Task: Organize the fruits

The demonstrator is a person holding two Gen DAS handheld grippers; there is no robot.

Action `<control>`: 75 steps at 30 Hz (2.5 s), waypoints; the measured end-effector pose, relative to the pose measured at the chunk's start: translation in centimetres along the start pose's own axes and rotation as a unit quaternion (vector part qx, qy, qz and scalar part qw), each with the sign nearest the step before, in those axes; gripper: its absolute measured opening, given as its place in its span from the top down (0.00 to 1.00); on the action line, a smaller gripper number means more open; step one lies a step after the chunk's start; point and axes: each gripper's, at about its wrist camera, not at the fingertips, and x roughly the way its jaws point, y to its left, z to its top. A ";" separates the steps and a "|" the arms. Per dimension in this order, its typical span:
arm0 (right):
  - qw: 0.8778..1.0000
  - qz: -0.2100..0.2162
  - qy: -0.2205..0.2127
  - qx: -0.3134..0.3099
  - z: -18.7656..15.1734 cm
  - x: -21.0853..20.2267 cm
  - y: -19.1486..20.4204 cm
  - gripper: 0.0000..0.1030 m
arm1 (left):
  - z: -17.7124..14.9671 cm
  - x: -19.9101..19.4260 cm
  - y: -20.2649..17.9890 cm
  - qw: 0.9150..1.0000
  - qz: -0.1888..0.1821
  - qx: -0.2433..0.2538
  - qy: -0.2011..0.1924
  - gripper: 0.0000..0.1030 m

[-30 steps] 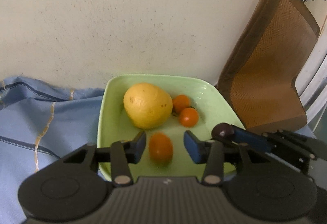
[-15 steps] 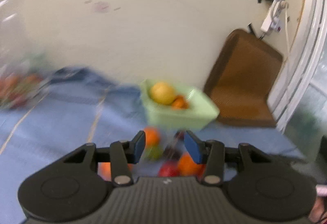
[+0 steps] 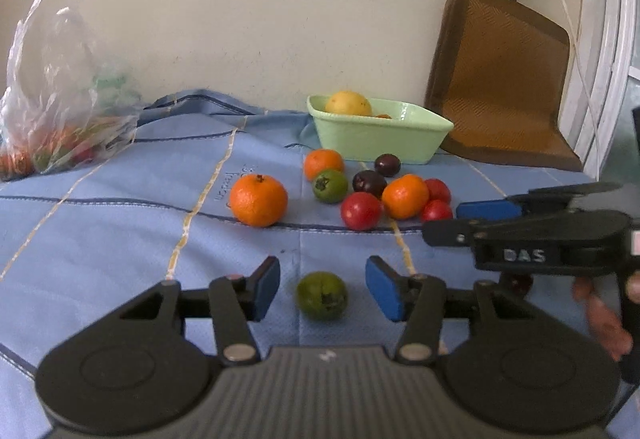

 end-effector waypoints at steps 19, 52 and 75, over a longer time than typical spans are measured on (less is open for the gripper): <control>0.999 0.040 -0.015 0.019 -3.5 -6.7 0.7 0.56 | -0.1 -0.5 1.7 0.998 -0.026 -0.050 -0.009 0.53; 0.993 -0.057 -0.092 0.047 6.1 2.4 -6.0 0.72 | -0.1 -0.3 1.9 0.997 -0.038 -0.071 -0.015 0.49; 0.988 -0.052 -0.142 -0.034 5.7 -0.4 -5.0 0.71 | 17.2 13.5 -0.3 0.933 -0.298 -0.176 0.100 0.48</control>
